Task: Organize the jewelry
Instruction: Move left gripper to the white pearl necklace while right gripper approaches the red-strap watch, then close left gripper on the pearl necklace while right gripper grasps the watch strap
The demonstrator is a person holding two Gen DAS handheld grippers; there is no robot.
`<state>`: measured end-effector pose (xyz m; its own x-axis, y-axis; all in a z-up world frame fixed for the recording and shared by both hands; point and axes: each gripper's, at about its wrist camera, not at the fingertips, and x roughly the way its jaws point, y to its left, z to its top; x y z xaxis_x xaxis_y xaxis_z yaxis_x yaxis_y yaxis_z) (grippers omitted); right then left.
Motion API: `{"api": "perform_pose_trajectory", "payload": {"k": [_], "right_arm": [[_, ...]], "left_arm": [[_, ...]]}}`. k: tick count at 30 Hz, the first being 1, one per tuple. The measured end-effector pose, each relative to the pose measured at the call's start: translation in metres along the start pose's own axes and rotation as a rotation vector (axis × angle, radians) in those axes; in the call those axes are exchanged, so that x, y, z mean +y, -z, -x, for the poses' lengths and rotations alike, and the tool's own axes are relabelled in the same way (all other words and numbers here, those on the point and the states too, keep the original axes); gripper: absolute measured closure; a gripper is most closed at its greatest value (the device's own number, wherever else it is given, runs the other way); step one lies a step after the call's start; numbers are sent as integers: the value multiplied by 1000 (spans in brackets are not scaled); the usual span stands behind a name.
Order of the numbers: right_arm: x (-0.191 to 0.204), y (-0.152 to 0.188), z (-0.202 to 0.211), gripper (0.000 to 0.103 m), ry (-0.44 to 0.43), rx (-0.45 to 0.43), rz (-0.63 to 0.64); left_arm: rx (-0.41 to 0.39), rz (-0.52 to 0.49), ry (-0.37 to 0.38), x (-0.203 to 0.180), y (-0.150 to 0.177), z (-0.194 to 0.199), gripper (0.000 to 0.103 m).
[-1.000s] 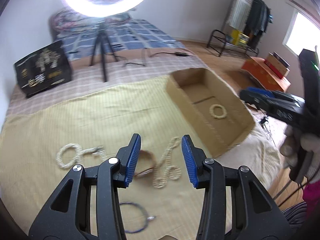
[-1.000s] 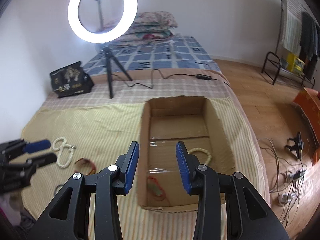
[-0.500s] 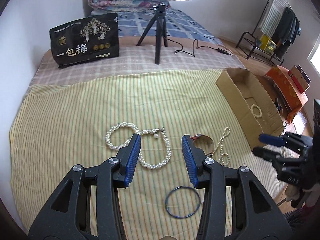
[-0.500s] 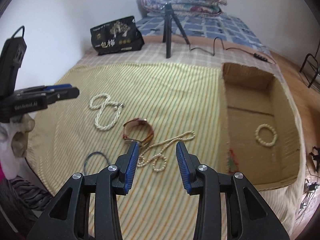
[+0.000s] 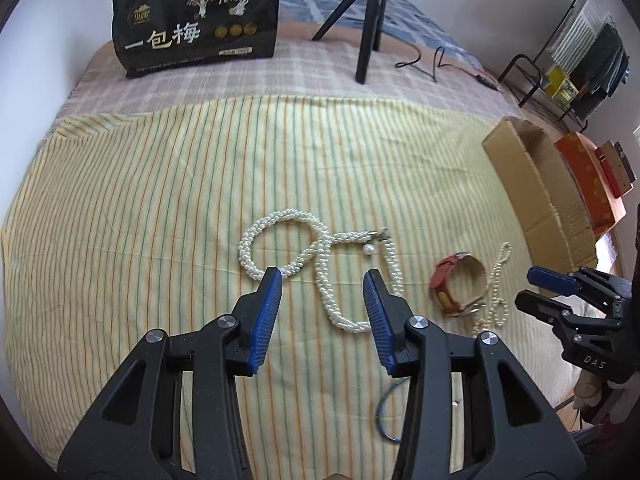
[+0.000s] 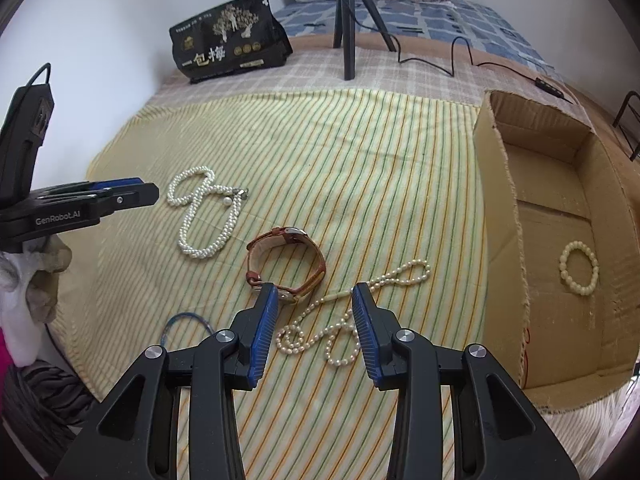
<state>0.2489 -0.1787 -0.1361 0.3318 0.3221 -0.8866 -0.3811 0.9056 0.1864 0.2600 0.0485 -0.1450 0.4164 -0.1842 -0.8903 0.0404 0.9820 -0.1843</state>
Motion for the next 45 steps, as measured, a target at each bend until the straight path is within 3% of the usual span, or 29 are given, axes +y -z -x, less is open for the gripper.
{"api": "perform_pose_trajectory", "payload": {"k": [9, 25, 31, 40, 45], "right_arm": [[-5, -8, -20, 66, 8, 39, 7], [0, -14, -45, 66, 6, 77, 35], [3, -15, -56, 66, 20, 94, 49], [9, -17, -62, 67, 41, 103, 76], [10, -18, -65, 67, 48, 106, 79]], "left_arm": [[48, -123, -89, -15, -5, -38, 60], [96, -188, -101, -13, -16, -73, 61], [97, -205, -97, -15, -15, -74, 74], [104, -222, -93, -16, -13, -71, 77], [94, -241, -113, -18, -11, -74, 89]]}}
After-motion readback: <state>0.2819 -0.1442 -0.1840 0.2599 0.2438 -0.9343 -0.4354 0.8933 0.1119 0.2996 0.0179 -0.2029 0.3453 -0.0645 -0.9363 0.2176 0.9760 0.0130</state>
